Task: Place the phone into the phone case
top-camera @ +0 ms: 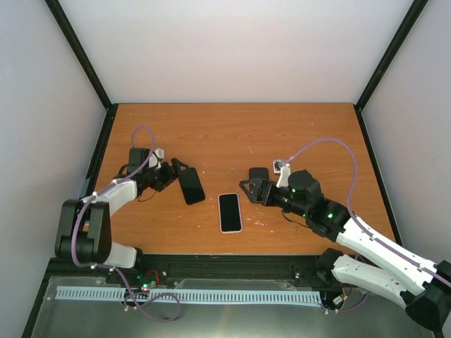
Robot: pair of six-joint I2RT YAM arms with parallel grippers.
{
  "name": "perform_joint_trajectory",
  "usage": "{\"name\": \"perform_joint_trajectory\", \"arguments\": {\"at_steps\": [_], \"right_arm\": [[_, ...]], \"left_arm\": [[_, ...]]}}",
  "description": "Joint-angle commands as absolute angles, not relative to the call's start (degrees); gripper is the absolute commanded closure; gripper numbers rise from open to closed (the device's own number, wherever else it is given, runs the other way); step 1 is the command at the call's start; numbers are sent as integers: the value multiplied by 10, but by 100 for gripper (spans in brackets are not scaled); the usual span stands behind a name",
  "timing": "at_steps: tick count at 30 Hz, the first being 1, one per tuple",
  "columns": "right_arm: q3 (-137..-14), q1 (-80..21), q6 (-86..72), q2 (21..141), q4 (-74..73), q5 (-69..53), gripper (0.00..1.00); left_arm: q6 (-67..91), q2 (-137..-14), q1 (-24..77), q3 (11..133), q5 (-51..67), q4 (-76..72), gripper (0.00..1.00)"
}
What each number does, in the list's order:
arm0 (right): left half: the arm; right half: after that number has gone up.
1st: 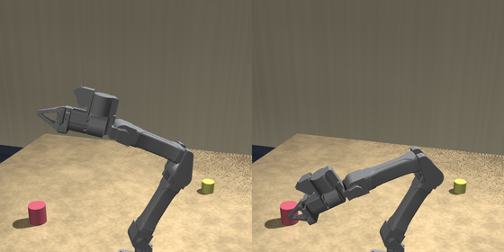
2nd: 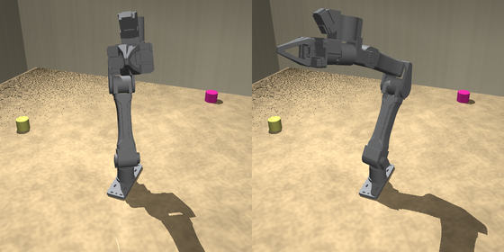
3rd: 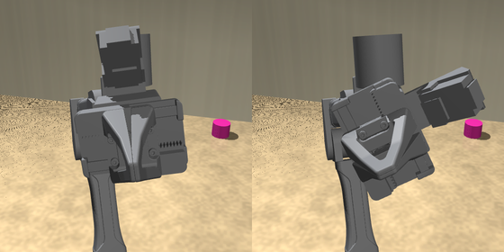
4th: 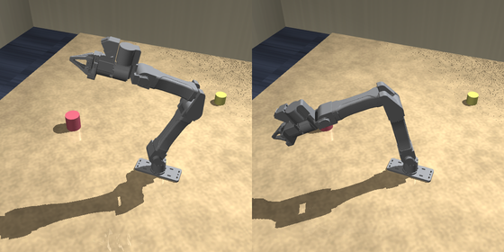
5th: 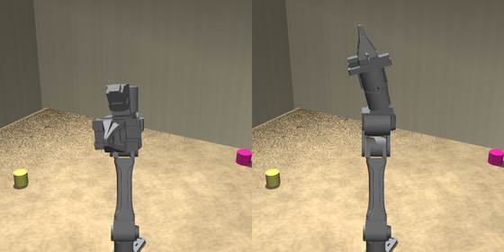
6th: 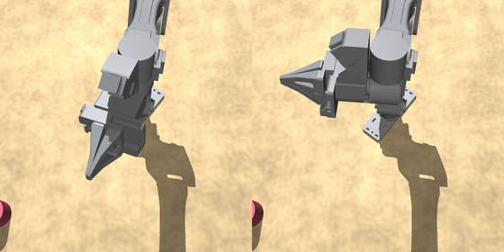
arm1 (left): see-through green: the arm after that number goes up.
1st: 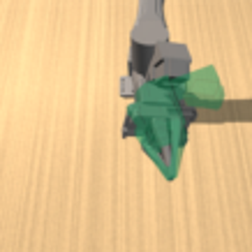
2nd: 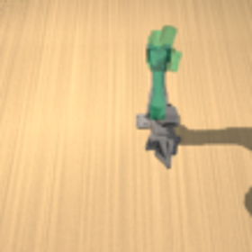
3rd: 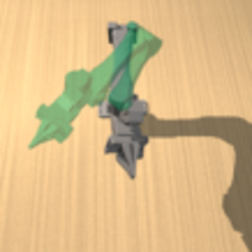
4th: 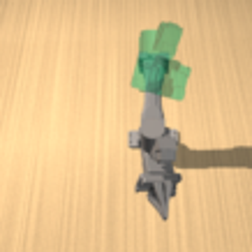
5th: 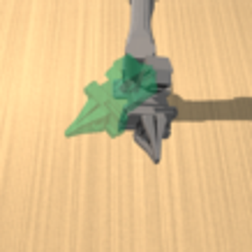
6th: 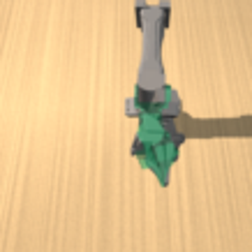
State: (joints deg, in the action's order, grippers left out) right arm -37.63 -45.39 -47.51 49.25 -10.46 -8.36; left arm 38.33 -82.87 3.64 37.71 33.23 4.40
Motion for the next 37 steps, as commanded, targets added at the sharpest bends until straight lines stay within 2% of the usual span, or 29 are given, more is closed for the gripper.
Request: {"name": "perform_joint_trajectory", "arguments": {"at_steps": [1,8,14,22,37], "right_arm": [[-418,-453,-458,448,-209,0,0],[-486,-452,-422,417,-320,130,0],[-524,-452,-411,408,-338,167,0],[-554,-452,-427,408,-366,198,0],[-525,-452,-461,385,-376,190,0]], "left_arm": [[335,-759,34,415,289,118,0],[288,-621,34,451,328,163,1],[263,-524,34,504,441,168,0],[278,-433,35,497,507,121,0],[289,-361,35,420,476,132,0]]}}
